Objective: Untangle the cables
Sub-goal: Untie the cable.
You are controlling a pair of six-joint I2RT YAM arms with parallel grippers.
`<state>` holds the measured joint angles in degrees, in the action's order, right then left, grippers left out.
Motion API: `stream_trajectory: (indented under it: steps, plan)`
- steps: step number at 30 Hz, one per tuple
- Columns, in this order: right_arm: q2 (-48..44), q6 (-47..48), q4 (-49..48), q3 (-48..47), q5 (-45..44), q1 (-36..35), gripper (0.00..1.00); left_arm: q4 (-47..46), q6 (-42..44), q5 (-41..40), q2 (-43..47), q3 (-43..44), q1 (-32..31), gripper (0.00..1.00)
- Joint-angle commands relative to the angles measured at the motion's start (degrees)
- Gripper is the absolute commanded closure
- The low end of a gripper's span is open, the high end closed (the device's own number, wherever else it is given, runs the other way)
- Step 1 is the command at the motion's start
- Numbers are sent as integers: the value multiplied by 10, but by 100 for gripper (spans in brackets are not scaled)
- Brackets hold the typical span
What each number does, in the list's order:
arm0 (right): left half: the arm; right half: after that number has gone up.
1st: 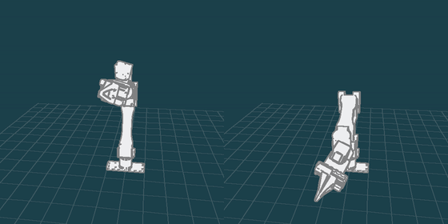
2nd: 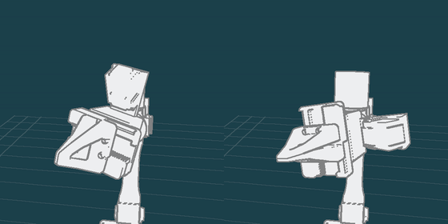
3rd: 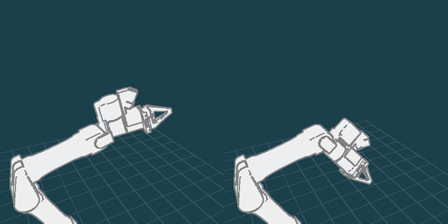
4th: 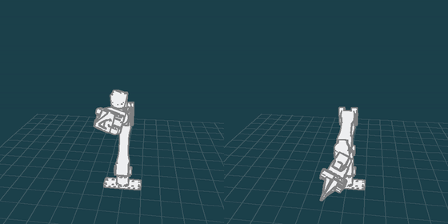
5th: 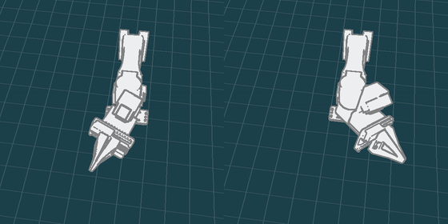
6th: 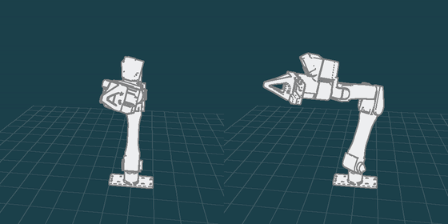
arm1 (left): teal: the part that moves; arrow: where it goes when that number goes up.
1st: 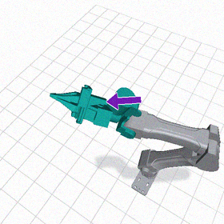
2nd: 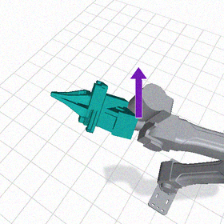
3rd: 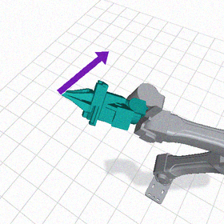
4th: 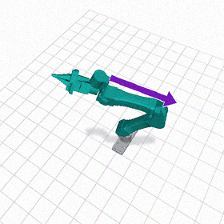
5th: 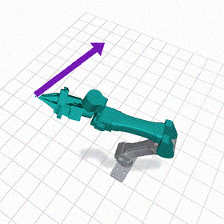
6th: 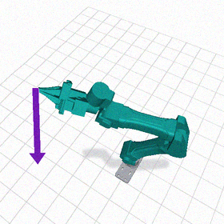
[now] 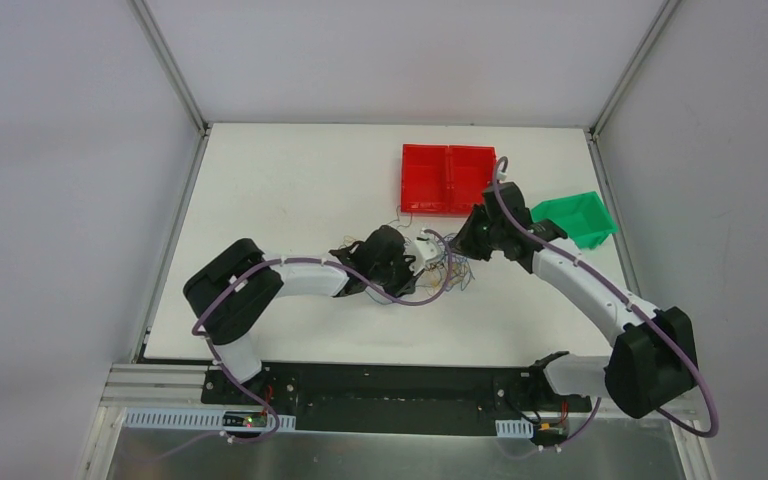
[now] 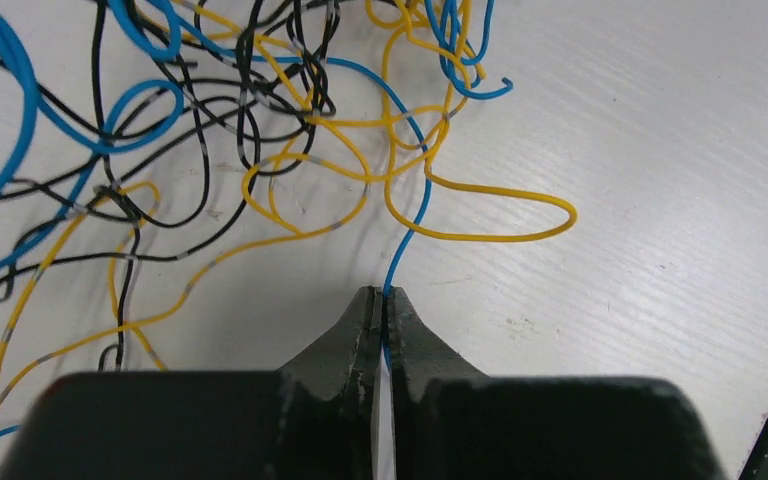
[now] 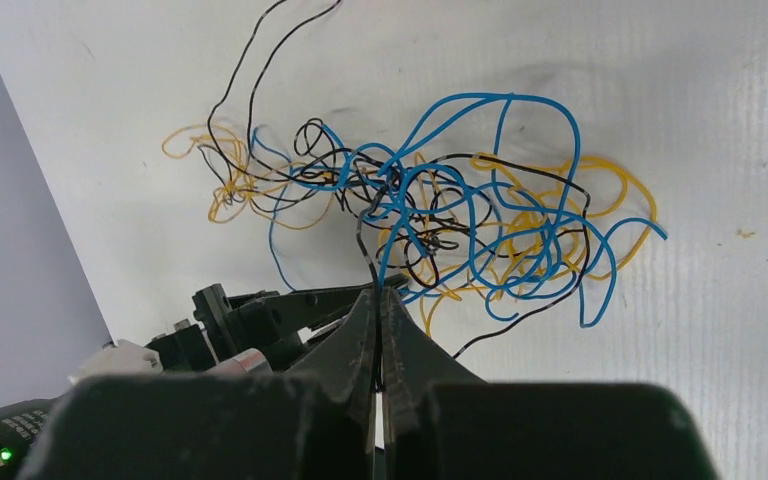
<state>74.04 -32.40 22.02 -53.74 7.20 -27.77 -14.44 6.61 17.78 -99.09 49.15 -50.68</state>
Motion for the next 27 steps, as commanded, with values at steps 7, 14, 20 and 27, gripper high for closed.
stream_trajectory:
  steps: [7,14,20,27]
  plan:
    - [-76,-5,23,35,-44,73,100,23,-102,-113,156,-52,9,100]
    - [-114,-17,52,72,-93,124,100,181,-286,-161,401,-100,151,100]
    - [-140,-27,84,84,-131,141,100,343,-345,-277,539,-76,264,100]
    - [-177,-29,101,96,-146,150,100,413,-388,-313,553,-45,377,100]
